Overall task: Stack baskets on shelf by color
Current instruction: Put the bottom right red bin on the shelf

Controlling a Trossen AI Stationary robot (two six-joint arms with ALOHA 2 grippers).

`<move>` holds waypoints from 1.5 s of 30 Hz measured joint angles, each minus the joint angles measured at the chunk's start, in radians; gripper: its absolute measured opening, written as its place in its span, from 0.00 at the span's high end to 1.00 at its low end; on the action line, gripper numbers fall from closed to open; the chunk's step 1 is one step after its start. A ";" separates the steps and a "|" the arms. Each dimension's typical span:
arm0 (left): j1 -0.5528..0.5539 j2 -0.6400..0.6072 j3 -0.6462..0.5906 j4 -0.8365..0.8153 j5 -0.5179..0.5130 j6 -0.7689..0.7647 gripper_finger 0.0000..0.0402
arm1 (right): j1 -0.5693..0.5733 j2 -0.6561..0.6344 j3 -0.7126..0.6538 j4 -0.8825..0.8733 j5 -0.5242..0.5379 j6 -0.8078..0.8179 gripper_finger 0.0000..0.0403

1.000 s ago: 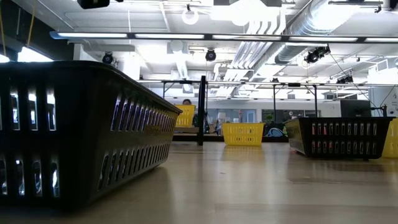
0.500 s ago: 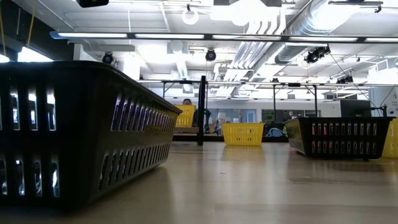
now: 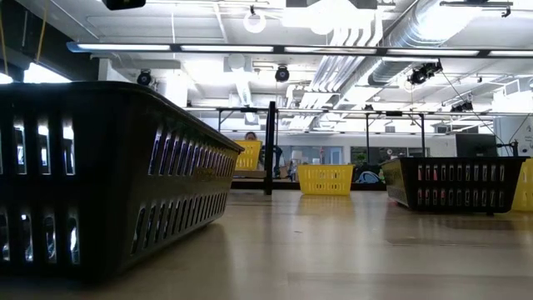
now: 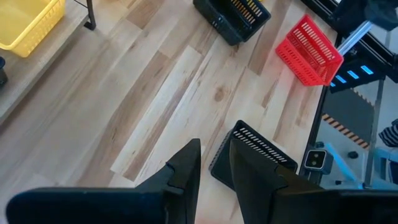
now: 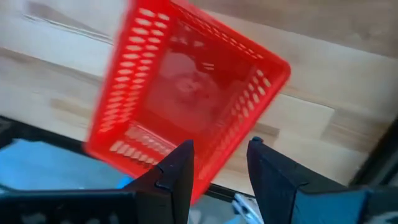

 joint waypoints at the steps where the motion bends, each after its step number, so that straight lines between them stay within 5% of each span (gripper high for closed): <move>1: 0.000 0.000 0.000 0.000 0.000 0.000 0.80 | 0.003 0.011 0.000 0.003 -0.004 0.001 0.67; 20: 0.000 0.000 0.000 0.000 0.000 0.000 0.80 | 0.010 0.201 0.000 0.025 -0.046 0.003 0.67; 30: 0.002 0.000 0.000 0.000 -0.011 0.000 0.80 | -0.018 0.239 0.000 0.074 -0.045 -0.012 0.96; 34: 0.002 0.000 0.000 0.000 -0.020 0.033 0.79 | -0.034 0.235 0.016 0.077 -0.042 -0.018 0.97; 45: 0.001 0.000 0.000 0.000 -0.019 0.140 0.63 | -0.128 0.235 0.218 -0.058 0.139 -0.078 1.00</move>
